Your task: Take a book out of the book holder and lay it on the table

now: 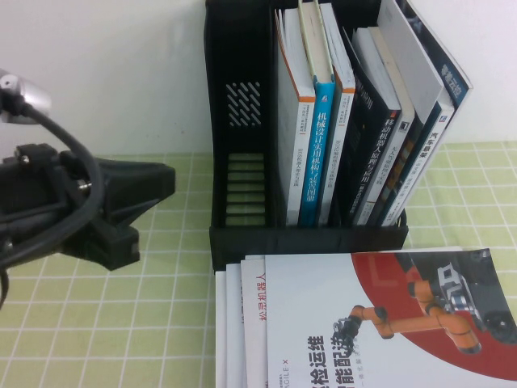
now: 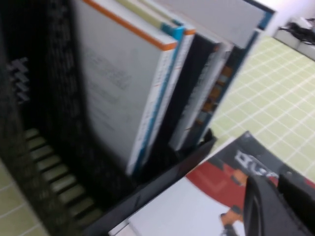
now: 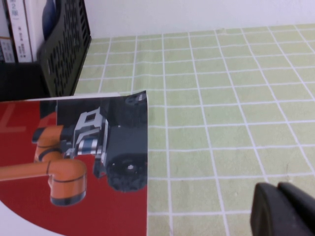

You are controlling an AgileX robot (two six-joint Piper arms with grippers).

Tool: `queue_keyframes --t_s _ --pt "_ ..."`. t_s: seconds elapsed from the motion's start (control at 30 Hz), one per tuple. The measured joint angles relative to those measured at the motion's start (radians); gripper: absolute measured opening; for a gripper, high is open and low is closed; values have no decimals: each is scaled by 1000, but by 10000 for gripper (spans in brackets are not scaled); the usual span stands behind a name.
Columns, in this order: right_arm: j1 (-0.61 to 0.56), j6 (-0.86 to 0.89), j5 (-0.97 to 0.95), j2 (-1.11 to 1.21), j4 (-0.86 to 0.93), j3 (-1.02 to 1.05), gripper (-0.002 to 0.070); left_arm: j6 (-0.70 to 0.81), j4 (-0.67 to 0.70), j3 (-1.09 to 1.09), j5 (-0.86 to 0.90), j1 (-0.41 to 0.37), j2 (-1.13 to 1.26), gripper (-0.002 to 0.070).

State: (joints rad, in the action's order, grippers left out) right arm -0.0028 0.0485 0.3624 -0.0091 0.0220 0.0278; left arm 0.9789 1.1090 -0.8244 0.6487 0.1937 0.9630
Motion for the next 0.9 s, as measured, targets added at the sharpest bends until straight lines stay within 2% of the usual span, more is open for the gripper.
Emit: queue_keyframes --t_s 0.1,0.23,0.33,0.43,0.53,0.67,0.77,0.9 --pt "0 7 -50 0 -41 2 -2 12 19 -25 0 40 25 75" --pt "0 42 -242 0 -251 2 -2 49 67 -72 0 56 53 159" --pt "0 50 -398 0 -405 2 -2 66 102 -123 0 56 76 254" --pt "0 -42 -569 0 -444 2 -2 70 120 -184 0 56 103 340" --pt "0 -79 -721 0 -438 -7 -2 71 127 -246 0 56 144 385" --pt "0 -111 -660 0 -430 -108 -2 72 142 -330 12 56 223 402" --pt "0 -178 -537 34 -386 -238 -2 72 144 -400 49 56 300 405" --pt "0 -263 -331 194 -363 -422 -2 72 148 -511 101 73 402 405"
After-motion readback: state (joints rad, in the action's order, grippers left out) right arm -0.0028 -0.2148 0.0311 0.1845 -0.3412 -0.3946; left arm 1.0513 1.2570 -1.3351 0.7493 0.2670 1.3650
